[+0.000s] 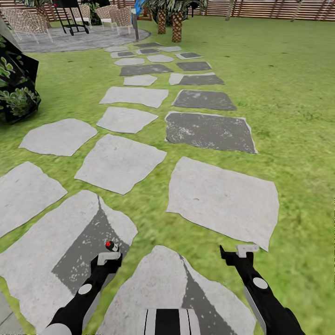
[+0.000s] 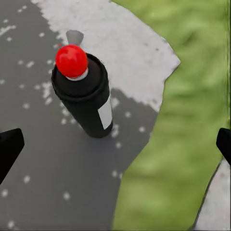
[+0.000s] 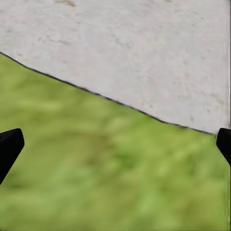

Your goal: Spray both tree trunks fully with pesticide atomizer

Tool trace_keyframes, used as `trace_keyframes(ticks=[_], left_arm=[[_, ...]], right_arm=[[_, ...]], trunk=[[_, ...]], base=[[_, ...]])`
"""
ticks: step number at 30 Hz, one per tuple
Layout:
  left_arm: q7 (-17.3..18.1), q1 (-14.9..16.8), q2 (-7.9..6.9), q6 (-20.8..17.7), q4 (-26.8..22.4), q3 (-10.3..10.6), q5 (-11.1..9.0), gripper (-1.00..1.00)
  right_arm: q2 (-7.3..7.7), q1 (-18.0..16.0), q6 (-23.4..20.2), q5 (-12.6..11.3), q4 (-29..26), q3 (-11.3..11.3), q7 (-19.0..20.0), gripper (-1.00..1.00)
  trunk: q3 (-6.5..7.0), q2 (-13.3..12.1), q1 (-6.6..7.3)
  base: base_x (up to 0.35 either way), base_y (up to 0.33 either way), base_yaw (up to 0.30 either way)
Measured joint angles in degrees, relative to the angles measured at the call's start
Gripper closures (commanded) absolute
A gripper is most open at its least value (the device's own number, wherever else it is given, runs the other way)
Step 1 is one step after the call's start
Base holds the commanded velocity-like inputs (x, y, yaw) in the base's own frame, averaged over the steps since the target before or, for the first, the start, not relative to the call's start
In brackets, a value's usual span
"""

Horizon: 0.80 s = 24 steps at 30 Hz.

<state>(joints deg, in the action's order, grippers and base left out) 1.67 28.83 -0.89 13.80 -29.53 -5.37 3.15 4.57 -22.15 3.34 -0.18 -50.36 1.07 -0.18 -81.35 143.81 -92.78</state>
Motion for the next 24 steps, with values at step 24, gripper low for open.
trace_keyframes(ticks=[24], left_arm=[[-0.06, 0.01, -0.26, -0.02, -0.03, -0.31, -0.28, -1.00]], right_arm=[[0.00, 0.00, 0.00, 0.00, 0.00, -0.02, 0.00, -1.00]], trunk=[[0.00, 0.00, 0.00]], base=[[0.020, -0.106, 0.101]])
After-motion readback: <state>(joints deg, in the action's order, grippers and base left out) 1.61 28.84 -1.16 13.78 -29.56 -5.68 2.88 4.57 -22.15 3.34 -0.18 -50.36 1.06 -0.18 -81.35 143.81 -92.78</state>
